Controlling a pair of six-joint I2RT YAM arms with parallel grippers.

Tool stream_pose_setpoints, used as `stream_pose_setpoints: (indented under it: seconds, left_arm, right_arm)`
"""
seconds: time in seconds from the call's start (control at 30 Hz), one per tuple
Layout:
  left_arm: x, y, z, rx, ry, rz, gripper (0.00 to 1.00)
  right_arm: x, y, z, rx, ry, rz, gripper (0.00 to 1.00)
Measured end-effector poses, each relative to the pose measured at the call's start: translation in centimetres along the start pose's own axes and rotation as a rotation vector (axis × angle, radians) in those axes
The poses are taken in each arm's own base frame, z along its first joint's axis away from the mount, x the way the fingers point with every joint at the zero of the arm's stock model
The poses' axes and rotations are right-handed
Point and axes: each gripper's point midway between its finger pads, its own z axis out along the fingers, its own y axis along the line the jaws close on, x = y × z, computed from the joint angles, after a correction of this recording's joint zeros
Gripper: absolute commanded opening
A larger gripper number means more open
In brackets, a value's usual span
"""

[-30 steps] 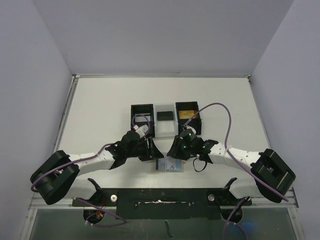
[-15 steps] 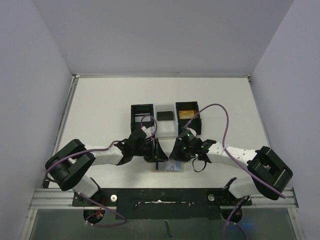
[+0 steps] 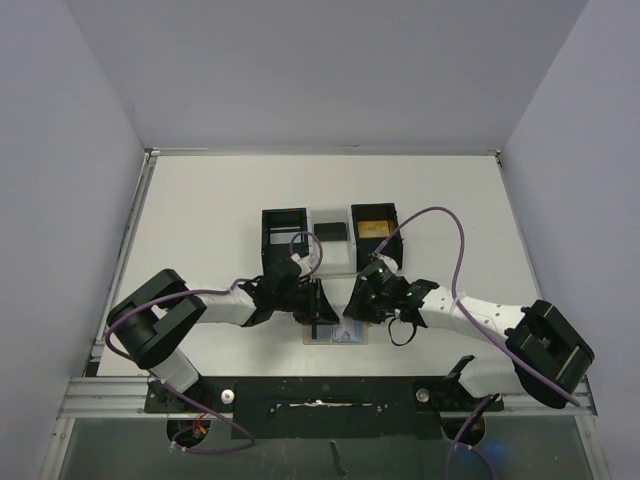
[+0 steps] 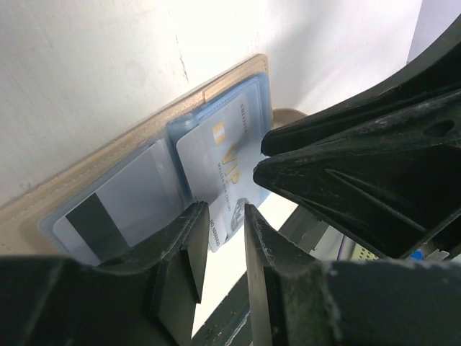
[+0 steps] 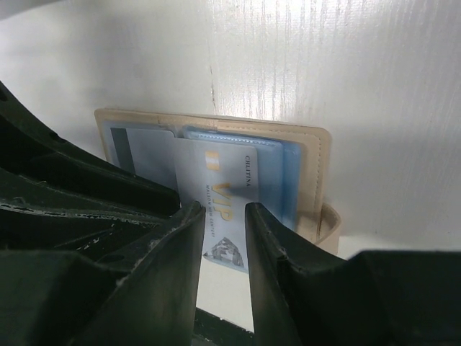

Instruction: Take the credit cards out of the card holder

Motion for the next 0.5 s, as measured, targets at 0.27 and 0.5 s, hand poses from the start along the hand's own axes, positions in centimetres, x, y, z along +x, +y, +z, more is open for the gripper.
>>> stream_pose_setpoints:
  seconds: [0.27,0.5]
  left_arm:
    - [0.1,0.3,0.0,-0.018,-0.002,-0.004,0.32]
    - [-0.3,0.9,0.1,-0.068,-0.013,-0.005,0.32]
  right_arm:
    - [0.8,-1.3,0.6,0.068,0.021,-0.01,0.26]
    - [0.7,-0.5,1.2,0.082,0.026,-0.034,0.24]
